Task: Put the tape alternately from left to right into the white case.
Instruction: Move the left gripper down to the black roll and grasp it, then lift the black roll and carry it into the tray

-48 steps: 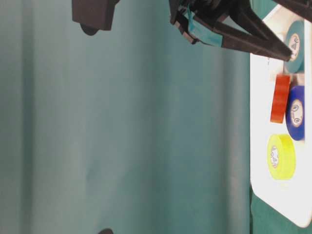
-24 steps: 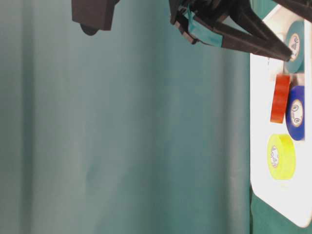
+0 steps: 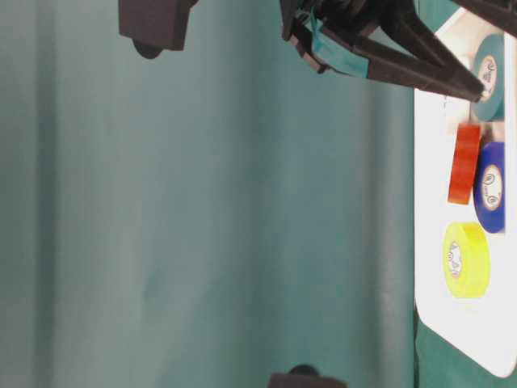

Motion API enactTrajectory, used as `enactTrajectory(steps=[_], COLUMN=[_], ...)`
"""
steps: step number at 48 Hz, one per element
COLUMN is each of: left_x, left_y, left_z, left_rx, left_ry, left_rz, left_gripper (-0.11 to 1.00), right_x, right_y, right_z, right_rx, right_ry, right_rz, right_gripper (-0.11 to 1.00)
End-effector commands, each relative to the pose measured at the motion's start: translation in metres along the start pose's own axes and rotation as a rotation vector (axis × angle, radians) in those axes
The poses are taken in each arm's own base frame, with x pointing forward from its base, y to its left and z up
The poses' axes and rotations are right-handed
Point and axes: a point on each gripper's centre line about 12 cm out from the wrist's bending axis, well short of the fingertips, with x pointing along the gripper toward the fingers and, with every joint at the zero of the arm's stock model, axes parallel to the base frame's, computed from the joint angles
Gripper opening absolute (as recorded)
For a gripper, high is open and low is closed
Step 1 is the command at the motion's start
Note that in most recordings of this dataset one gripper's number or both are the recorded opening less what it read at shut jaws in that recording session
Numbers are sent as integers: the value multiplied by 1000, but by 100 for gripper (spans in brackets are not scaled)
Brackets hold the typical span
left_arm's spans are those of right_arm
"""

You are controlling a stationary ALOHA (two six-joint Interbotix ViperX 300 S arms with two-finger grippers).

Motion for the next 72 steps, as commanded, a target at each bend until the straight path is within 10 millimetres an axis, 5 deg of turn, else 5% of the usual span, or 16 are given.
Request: enactTrajectory(steps=[1,22,33,38,53,72], left_x=[0,13,5,4,-4,-43], left_y=[-4,-1,-3,-4,-6,-14], left_z=[11,1,6,7,17,56], left_rx=[1,2,4,4,8,13], left_ry=[-27,20,7,2,-32,-140], left_rz=[-10,3,-2,-3,-12,-36], left_gripper=[69,62,12,-3,-4,-4], right_x=[-4,-4,-4,-4,-4,-4], right_y=[0,0,0,0,0,0], right_z=[10,11,11,11,11,11], right_rx=[2,3,3,3,3,3], right_ry=[-33,-34,-34,-34,-34,-36], right_rz=[2,2,2,2,2,2], right_gripper=[71,71,71,71,71,71])
